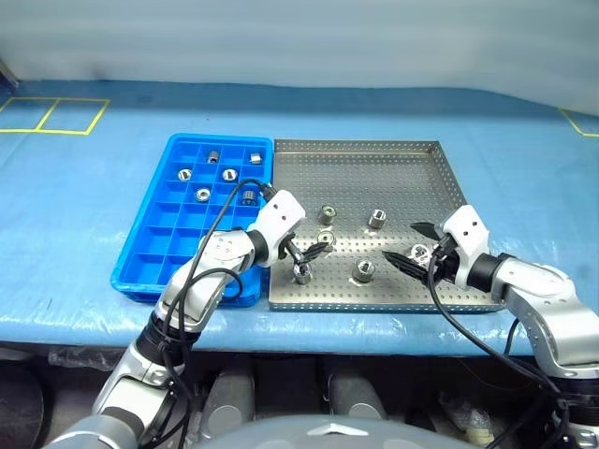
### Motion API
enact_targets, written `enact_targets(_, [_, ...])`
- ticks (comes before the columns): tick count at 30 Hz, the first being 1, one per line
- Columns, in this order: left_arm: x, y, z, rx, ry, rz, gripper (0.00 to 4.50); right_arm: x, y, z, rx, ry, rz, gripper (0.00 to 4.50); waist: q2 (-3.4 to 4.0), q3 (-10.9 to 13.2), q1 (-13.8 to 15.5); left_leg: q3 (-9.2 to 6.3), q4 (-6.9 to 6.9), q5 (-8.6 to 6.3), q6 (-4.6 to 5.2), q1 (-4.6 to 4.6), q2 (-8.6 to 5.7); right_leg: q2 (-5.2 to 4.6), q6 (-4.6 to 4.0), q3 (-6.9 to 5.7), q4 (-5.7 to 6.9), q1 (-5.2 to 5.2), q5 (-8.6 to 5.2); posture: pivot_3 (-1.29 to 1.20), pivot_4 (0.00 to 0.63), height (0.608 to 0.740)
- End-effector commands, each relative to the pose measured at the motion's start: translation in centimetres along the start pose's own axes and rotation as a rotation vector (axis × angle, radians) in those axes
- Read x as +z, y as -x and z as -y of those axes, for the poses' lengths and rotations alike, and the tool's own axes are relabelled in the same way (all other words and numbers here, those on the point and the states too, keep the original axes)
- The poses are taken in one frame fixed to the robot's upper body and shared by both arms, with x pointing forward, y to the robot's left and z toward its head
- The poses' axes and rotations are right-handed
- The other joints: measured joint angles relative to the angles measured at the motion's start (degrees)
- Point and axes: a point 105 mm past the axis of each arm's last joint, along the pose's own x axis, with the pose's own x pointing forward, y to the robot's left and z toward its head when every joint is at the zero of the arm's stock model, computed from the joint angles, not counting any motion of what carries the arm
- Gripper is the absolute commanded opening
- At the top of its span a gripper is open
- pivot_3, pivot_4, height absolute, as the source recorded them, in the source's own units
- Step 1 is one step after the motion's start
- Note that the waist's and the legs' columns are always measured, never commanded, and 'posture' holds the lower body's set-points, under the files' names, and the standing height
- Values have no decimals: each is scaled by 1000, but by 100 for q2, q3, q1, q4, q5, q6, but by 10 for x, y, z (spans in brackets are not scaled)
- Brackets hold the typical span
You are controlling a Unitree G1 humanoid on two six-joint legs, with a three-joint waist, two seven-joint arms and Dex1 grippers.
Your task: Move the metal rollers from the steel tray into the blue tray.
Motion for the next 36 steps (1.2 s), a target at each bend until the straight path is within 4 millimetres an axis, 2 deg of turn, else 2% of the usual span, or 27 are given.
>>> enact_targets(1, [13,1,6,-11,-38,51,4497,10,1,-3,-5,31,39,4472,0,0,0,0,0,0,0,0,0,0,0,0,0,0,0,36,150,740])
enact_targets(19, [9,4,8,-15,-36,32,4497,10,-6,-7,-1,28,47,4472,0,0,9,0,0,0,0,0,0,0,0,0,1,0,0,56,150,740])
enact_targets(33, [9,-1,9,-20,-25,17,4497,8,-7,-8,-16,27,51,4472,0,0,17,0,0,0,0,0,0,0,0,0,1,0,0,39,150,740])
enact_targets(36, [1,3,9,-12,-62,-45,4497,7,-7,-9,-24,24,53,4472,1,0,14,-1,0,0,0,1,0,1,0,0,1,0,0,39,150,740])
